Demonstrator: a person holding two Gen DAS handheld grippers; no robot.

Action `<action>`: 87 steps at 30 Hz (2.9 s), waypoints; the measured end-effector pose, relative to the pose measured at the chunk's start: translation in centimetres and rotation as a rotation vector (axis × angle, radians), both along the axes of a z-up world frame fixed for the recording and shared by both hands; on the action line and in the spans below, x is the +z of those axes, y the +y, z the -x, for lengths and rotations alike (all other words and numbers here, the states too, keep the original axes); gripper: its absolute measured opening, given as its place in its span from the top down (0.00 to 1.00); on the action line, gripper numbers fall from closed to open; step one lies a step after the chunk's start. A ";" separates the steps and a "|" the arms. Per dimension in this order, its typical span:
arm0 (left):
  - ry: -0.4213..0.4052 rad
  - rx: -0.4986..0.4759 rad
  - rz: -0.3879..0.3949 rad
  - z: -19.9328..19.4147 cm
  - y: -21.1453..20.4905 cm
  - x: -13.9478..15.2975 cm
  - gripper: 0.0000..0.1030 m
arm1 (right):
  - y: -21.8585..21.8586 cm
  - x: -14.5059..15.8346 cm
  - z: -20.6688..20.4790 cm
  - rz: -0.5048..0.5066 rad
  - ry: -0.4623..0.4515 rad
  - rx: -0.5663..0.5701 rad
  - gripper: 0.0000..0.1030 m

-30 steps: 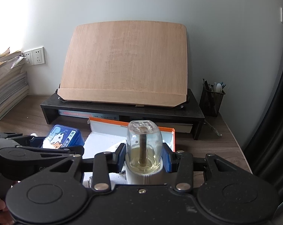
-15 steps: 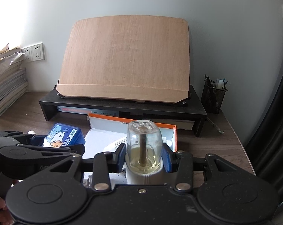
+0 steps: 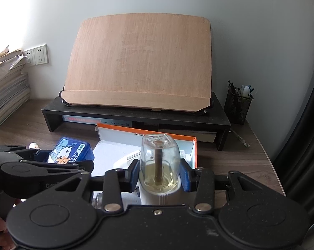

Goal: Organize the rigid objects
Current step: 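Hold the blue tin and diffuser above the white box, edging lower, then open the left tool releasing the tin while the right tool releases the diffuser, then move both open tools to the black charger and white pill bottle on the desk, then grasp the black charger with the left tool while the right tool grasps the white pill bottle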

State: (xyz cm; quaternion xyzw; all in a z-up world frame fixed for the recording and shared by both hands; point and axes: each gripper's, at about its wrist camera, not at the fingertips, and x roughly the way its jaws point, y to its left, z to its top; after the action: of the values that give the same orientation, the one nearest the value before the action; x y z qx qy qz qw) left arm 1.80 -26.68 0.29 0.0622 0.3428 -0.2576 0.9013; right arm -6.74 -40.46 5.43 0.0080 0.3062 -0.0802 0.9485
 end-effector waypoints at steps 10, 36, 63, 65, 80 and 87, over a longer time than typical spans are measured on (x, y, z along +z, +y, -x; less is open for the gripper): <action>0.008 0.007 -0.006 -0.6 0.0 -0.4 0.39 | 0.1 -0.5 -0.6 0.000 0.012 0.004 0.52; 0.100 -0.028 0.011 -5.3 -2.6 -2.8 0.33 | -0.9 0.8 0.9 0.066 -0.085 -0.065 0.33; 0.064 0.203 -0.107 -6.3 15.7 -2.2 0.21 | 12.6 0.1 -3.4 -0.012 -0.032 0.169 0.30; 0.063 0.169 -0.135 -7.1 16.6 -2.8 0.21 | 13.5 -0.2 -3.6 -0.012 -0.024 0.170 0.30; 0.073 0.003 -0.133 -11.6 18.7 -5.6 0.40 | 17.8 -2.0 -5.4 0.006 0.066 0.146 0.29; 0.105 0.001 -0.067 -11.6 20.3 -5.2 0.65 | 19.4 -3.6 -9.4 -0.023 0.120 0.249 0.29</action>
State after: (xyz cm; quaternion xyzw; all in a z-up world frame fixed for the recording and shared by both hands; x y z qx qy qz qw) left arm 13.41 -6.37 -4.96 0.0785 0.3981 -0.2484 0.8795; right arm 2.70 -21.04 1.79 -0.0240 0.3618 0.0411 0.9310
